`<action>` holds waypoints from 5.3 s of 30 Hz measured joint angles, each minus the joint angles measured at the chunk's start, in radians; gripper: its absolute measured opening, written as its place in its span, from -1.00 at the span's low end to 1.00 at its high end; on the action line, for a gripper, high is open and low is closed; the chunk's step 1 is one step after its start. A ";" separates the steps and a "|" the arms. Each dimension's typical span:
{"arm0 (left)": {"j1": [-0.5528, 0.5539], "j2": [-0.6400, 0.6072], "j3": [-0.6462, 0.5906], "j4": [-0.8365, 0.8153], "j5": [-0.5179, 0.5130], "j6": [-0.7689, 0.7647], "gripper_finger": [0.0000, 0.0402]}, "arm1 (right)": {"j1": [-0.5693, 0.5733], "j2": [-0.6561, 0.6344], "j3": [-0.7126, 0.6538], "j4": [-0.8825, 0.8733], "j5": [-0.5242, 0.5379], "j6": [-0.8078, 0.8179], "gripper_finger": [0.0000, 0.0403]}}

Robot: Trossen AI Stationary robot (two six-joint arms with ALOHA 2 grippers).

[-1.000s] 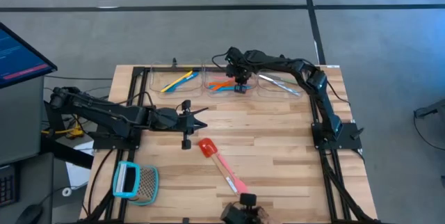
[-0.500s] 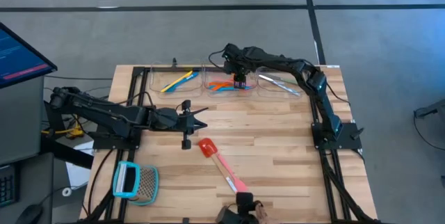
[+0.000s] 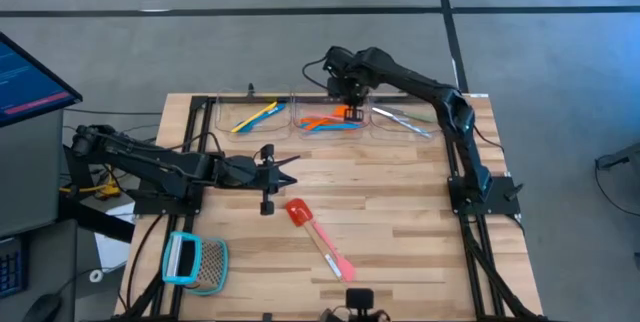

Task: Pick & Place Kitchen Items
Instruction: Put the pink spatula into the middle transparent bin

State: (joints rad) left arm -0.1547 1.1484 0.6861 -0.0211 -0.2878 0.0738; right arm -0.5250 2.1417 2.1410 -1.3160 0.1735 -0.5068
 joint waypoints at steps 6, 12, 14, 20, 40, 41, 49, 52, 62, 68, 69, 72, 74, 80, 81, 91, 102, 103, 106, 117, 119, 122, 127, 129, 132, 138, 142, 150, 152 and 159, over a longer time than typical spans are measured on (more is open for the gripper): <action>0.000 0.000 0.000 -0.027 -0.018 0.000 -0.99 | 0.025 -0.095 -0.042 -0.030 -0.099 0.045 -0.96; 0.000 0.000 0.000 -0.062 -0.019 0.000 -0.99 | 0.087 -0.221 -0.161 0.063 -0.106 0.065 -0.99; 0.000 0.000 0.000 -0.074 -0.021 0.000 -0.99 | 0.114 -0.274 -0.227 0.107 -0.107 0.083 -0.99; 0.000 0.000 0.000 -0.076 -0.027 0.000 -0.99 | 0.207 -0.441 -0.462 0.262 -0.144 0.195 -0.99; 0.000 -0.001 0.000 -0.076 -0.027 0.132 -0.99 | 0.581 -0.516 -0.838 0.519 0.097 0.784 -1.00; 0.000 -0.001 0.000 -0.076 -0.027 0.132 -0.99 | 0.595 -0.507 -0.838 0.526 0.097 0.801 -1.00; 0.000 -0.001 0.000 -0.076 -0.027 0.132 -0.99 | 0.689 -0.425 -0.838 0.579 0.094 0.977 -1.00; 0.000 -0.001 0.000 -0.076 -0.027 0.132 -0.99 | 0.722 -0.399 -0.838 0.588 0.094 1.055 -1.00; 0.000 -0.001 0.000 -0.073 -0.027 0.132 -0.99 | 0.840 -0.351 -0.838 0.621 0.094 1.362 -1.00; 0.000 -0.001 0.000 -0.070 -0.027 0.132 -0.99 | 0.920 -0.352 -0.837 0.687 0.137 1.466 -1.00; 0.000 -0.001 0.000 -0.069 -0.027 0.132 -0.99 | 0.932 -0.352 -0.837 0.705 0.144 1.475 -1.00; 0.000 -0.001 0.000 -0.068 -0.027 0.132 -0.99 | 0.965 -0.352 -0.837 0.770 0.157 1.492 -1.00; 0.000 -0.001 0.000 -0.067 -0.026 0.132 -0.99 | 0.985 -0.352 -0.837 0.789 0.189 1.506 -1.00; 0.000 -0.001 0.000 -0.068 -0.026 0.132 -0.99 | 1.026 -0.350 -0.837 0.774 0.260 1.602 -1.00; 0.000 -0.001 0.000 -0.068 -0.026 0.131 -0.99 | 1.030 -0.339 -0.836 0.781 0.262 1.614 -1.00; 0.000 -0.001 0.000 -0.065 -0.025 0.129 -0.99 | 1.034 -0.167 -0.760 0.780 0.173 1.686 -1.00; 0.000 -0.001 0.001 -0.040 -0.024 0.129 -0.99 | 1.031 -0.008 -0.596 0.729 0.092 1.678 -1.00; 0.000 -0.001 0.001 -0.039 -0.025 0.129 -0.99 | 1.029 0.000 -0.594 0.719 0.088 1.676 -1.00; 0.000 -0.001 0.001 -0.042 -0.025 0.129 -0.99 | 1.025 0.024 -0.585 0.723 0.084 1.671 -1.00; 0.000 -0.001 0.001 -0.043 -0.026 0.128 -0.99 | 1.002 0.025 -0.586 0.676 0.080 1.659 -1.00; 0.000 -0.001 0.001 -0.042 -0.026 0.128 -0.99 | 1.000 0.025 -0.586 0.679 0.074 1.659 -1.00; 0.000 -0.001 0.001 -0.042 -0.026 0.128 -0.99 | 1.000 0.025 -0.586 0.684 0.069 1.659 -1.00; 0.000 -0.001 0.001 -0.042 -0.026 0.128 -0.99 | 1.001 0.025 -0.593 0.695 0.037 1.662 -1.00; 0.000 -0.001 0.001 -0.042 -0.026 0.128 -0.99 | 1.001 0.025 -0.609 0.709 0.037 1.666 -1.00; 0.000 -0.001 0.001 -0.042 -0.026 0.128 -0.99 | 1.001 0.023 -0.623 0.720 0.036 1.675 -1.00; 0.000 -0.001 0.001 -0.042 -0.026 0.128 -0.99 | 0.994 0.021 -0.636 0.711 0.043 1.679 -1.00; 0.000 -0.001 0.001 -0.042 -0.026 0.128 -0.99 | 0.982 0.021 -0.637 0.694 0.041 1.658 -1.00; 0.000 0.000 0.000 -0.042 -0.026 0.128 -0.99 | 0.961 0.020 -0.637 0.604 0.056 1.648 -1.00; 0.000 0.000 0.000 -0.042 -0.026 0.128 -0.99 | 0.958 0.020 -0.637 0.597 0.061 1.633 -1.00; 0.000 0.000 0.000 -0.042 -0.026 0.128 -0.99 | 0.949 0.021 -0.639 0.560 0.114 1.615 -1.00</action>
State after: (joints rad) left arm -0.1550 1.1481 0.6865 -0.0628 -0.3138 0.2019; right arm 0.4242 2.1624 1.5017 -0.7560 0.2878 1.1086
